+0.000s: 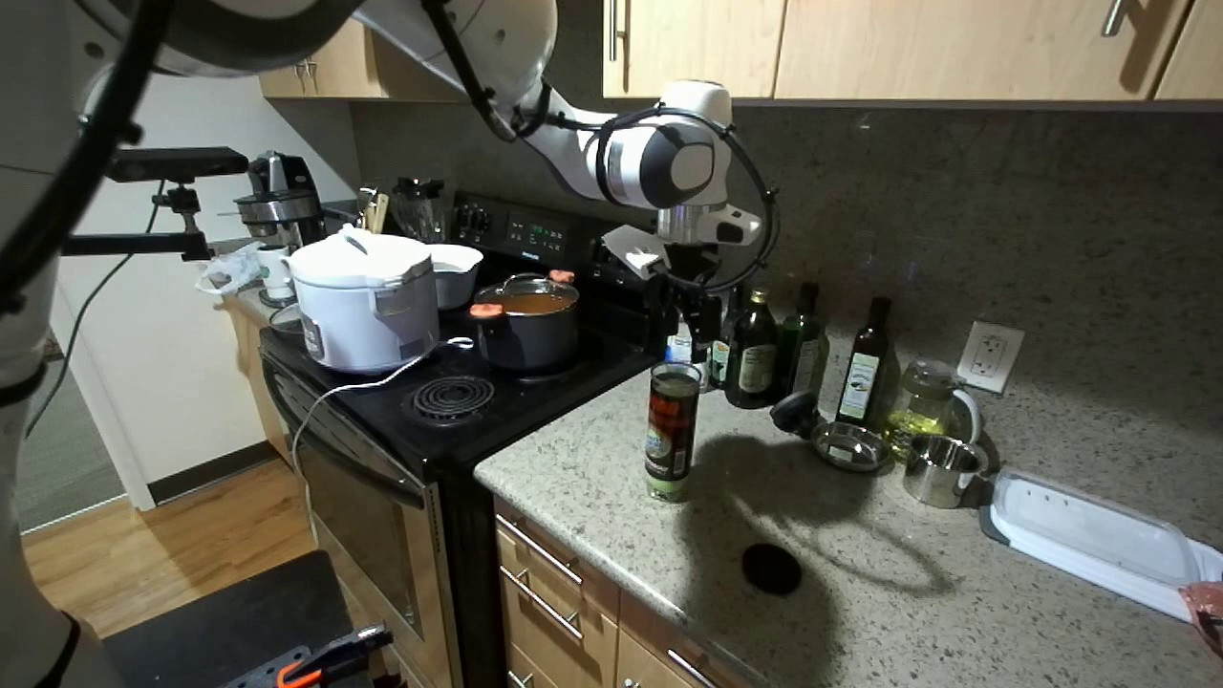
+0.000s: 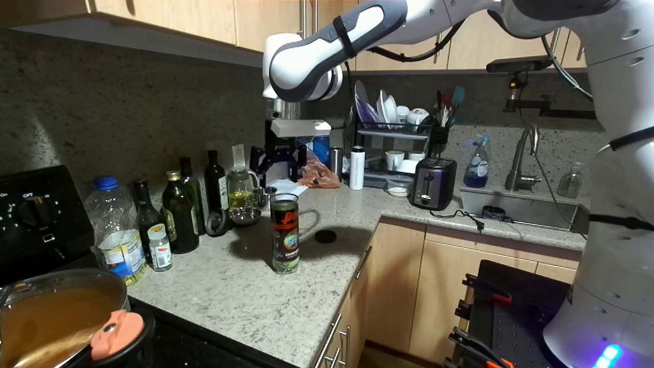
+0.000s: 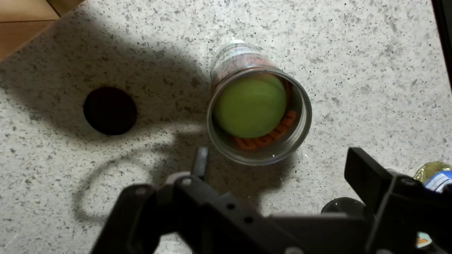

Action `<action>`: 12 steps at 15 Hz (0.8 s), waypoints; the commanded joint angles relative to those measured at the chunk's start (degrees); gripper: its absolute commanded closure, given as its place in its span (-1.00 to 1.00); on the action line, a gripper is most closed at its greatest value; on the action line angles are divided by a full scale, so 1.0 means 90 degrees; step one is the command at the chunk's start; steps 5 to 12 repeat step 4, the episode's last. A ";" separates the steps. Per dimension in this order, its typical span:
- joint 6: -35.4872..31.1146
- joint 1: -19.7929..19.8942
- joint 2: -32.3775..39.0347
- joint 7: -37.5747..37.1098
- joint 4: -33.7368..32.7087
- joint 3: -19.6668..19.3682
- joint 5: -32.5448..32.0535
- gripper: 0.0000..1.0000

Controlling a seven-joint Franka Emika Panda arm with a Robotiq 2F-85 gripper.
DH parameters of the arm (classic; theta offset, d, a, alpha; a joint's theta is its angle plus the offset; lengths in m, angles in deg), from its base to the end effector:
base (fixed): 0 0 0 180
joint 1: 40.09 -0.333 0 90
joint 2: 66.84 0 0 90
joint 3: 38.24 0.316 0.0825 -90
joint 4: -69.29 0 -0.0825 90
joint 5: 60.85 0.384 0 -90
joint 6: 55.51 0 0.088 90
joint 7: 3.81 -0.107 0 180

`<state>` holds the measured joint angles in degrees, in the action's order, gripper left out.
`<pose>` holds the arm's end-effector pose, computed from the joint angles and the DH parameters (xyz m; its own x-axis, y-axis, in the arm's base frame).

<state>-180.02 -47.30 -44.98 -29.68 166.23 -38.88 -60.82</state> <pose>0.6642 0.0773 0.3852 0.9395 -0.3302 0.0912 -0.3278 -0.9439 -0.0401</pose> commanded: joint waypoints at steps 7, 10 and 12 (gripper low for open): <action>0.0023 -0.0004 0.0003 0.0001 -0.0012 0.0001 0.0002 -1.00; 0.0023 -0.0004 0.0003 0.0001 -0.0012 0.0001 0.0002 -1.00; 0.0023 -0.0004 0.0003 0.0001 -0.0012 0.0001 0.0002 -1.00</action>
